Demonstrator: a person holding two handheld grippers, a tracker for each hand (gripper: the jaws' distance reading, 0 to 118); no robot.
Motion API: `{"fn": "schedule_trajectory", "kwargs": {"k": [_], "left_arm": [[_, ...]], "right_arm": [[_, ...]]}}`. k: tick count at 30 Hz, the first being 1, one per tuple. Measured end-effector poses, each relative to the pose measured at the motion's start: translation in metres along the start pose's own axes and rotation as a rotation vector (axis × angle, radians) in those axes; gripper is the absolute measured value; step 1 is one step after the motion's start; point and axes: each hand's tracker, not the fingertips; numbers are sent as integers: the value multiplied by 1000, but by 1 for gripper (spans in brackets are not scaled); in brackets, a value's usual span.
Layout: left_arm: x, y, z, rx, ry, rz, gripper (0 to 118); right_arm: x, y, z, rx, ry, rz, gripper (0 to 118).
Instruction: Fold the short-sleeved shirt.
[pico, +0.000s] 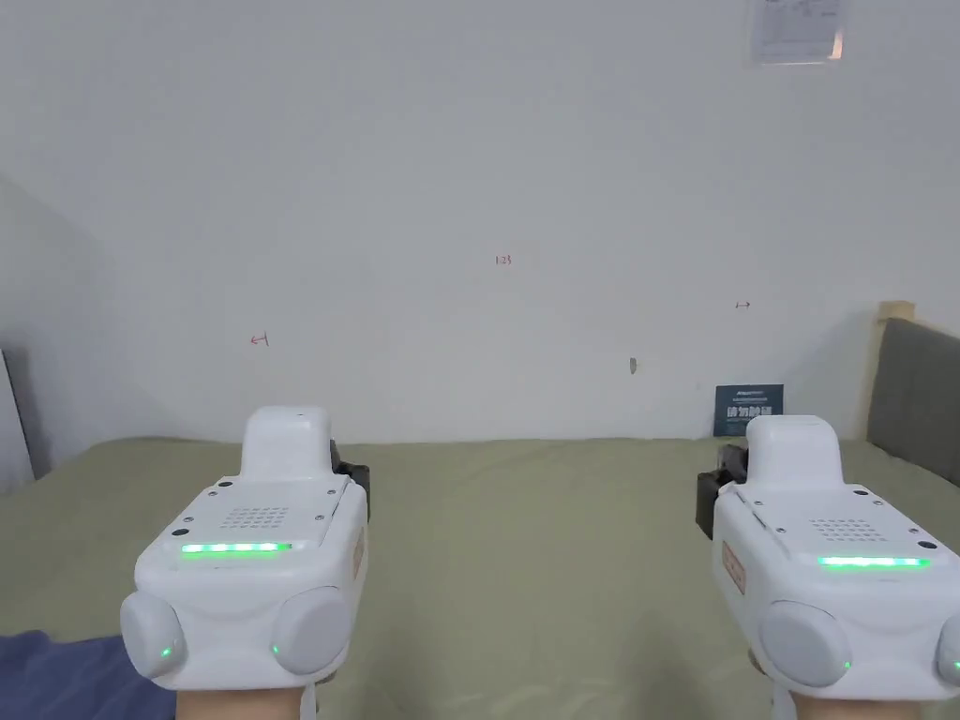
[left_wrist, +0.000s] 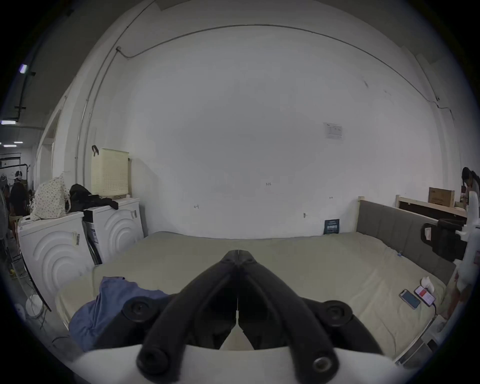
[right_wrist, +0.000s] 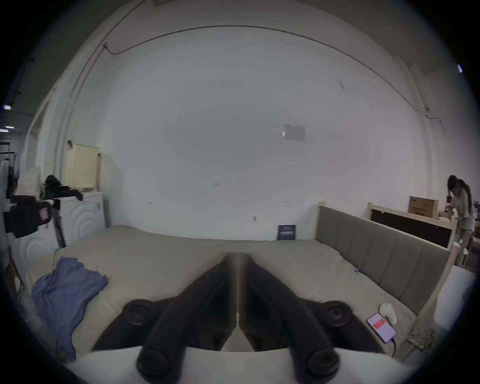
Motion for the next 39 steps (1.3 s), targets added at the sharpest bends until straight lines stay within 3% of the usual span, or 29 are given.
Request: {"fn": "schedule_trajectory", "kwargs": {"k": [9, 17, 21, 31, 39], "left_arm": [[5, -4, 0, 0, -26, -5, 0], [-12, -4, 0, -21, -14, 21, 0], [-41, -6, 7, -55, 56, 46, 0], [-144, -17, 63, -89, 378, 52, 0], [-181, -25, 82, -108, 523, 35, 0]], "right_arm": [[16, -6, -11, -28, -23, -16, 1], [7, -1, -11, -39, 5, -4, 1], [-19, -2, -17, -43, 97, -1, 1], [-153, -8, -25, -67, 447, -46, 1], [-209, -16, -17, -68, 575, -33, 1]]}}
